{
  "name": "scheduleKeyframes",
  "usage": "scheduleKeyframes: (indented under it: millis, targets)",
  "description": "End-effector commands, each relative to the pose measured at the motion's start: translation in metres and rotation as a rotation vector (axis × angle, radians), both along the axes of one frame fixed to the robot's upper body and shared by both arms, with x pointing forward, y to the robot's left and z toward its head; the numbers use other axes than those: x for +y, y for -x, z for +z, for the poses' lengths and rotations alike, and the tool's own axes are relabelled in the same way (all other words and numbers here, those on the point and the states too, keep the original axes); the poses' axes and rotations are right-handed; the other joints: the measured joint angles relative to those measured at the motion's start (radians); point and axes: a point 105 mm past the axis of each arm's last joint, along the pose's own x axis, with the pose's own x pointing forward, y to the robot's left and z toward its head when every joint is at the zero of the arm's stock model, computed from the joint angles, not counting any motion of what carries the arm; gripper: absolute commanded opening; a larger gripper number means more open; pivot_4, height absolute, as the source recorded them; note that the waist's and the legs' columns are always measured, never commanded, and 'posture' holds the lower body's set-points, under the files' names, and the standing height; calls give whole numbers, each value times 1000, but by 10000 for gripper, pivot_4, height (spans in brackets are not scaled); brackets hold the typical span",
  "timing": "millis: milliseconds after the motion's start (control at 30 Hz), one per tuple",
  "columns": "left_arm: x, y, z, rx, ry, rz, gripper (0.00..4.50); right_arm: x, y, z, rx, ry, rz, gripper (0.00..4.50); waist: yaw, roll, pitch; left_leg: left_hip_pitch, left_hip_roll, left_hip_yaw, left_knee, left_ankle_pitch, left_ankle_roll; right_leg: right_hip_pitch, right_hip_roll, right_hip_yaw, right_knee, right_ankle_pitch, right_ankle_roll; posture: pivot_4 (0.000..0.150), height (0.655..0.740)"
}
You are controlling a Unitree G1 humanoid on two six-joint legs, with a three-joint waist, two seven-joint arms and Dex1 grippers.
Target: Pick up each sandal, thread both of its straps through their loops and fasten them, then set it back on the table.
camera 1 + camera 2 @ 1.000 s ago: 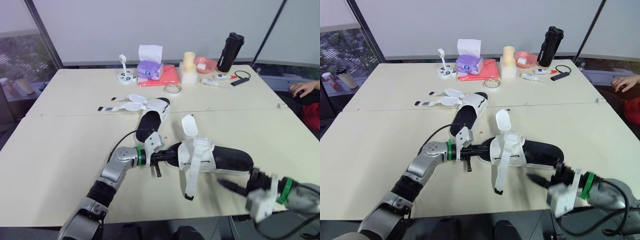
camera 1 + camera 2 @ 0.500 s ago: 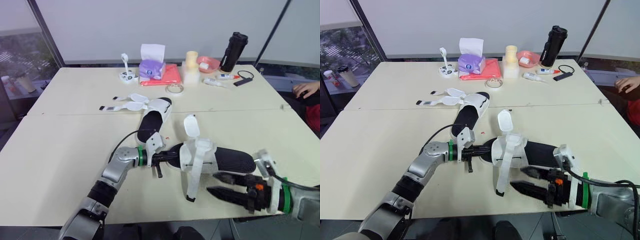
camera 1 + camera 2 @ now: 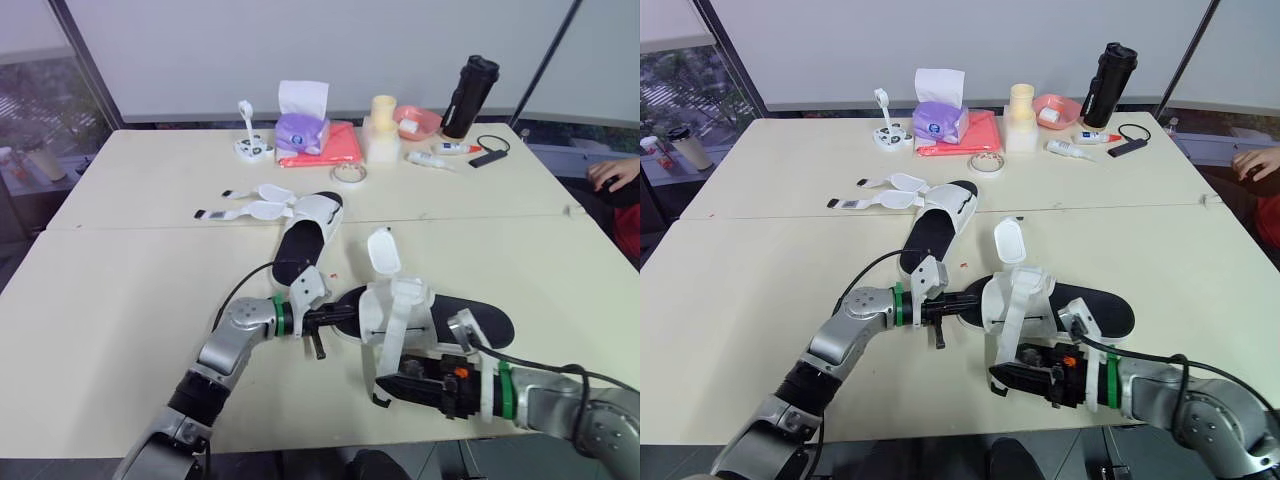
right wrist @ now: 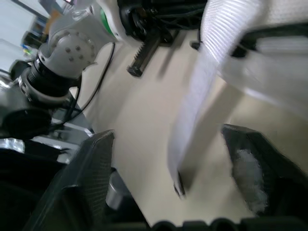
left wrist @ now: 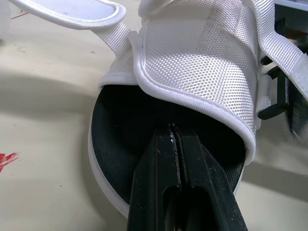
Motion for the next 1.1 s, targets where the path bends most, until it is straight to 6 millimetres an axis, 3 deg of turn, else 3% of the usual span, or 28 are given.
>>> scheduleKeyframes:
  millis: [33,133,233,433,500,600,733,833,1100]
  targets:
    - [9,3,-20,67,-55,34,221,2,-1,8,-30,-14,-5,14926,0,0,0,0,0,0,0,0,0,0,0,0,0,0,0,1500,7400]
    - [10,4,-20,67,-57,39,221,1,-2,10,-34,-8,-15,246,-3,0,0,0,0,0,1,0,0,0,0,0,0,0,0,1500,7400]
    - [10,3,-19,65,-57,43,221,-2,-1,18,-54,-4,-9,246,-4,0,0,0,0,0,0,0,0,0,0,0,0,0,0,1500,7400]
    - [10,2,-21,64,-60,45,221,-17,-26,88,-188,-97,49,246,-9,0,0,1,-1,1,2,0,0,1,0,1,2,0,0,1500,7400]
    - [8,2,-22,66,-61,42,221,-20,-37,99,-196,-91,55,246,-7,0,0,2,-1,1,2,0,0,1,0,0,2,0,0,1500,7400]
    - [6,3,-23,63,-62,38,221,-24,-60,99,-195,-32,-3,246,-4,0,0,1,0,0,1,0,0,1,1,0,1,0,0,1500,7400]
    - [5,3,-23,59,-58,46,221,-26,-71,90,-143,-20,-9,246,1,0,0,1,0,1,1,0,0,0,0,0,1,0,0,1500,7400]
    - [5,4,-24,61,-59,53,221,-29,-73,80,-102,2,2,246,7,0,0,1,0,1,1,0,0,0,-1,0,1,0,0,1500,7400]
    - [8,7,-28,69,-63,69,221,-42,-73,90,-29,-54,11,246,15,1,0,1,2,1,1,0,0,-1,0,0,2,0,0,1500,7400]
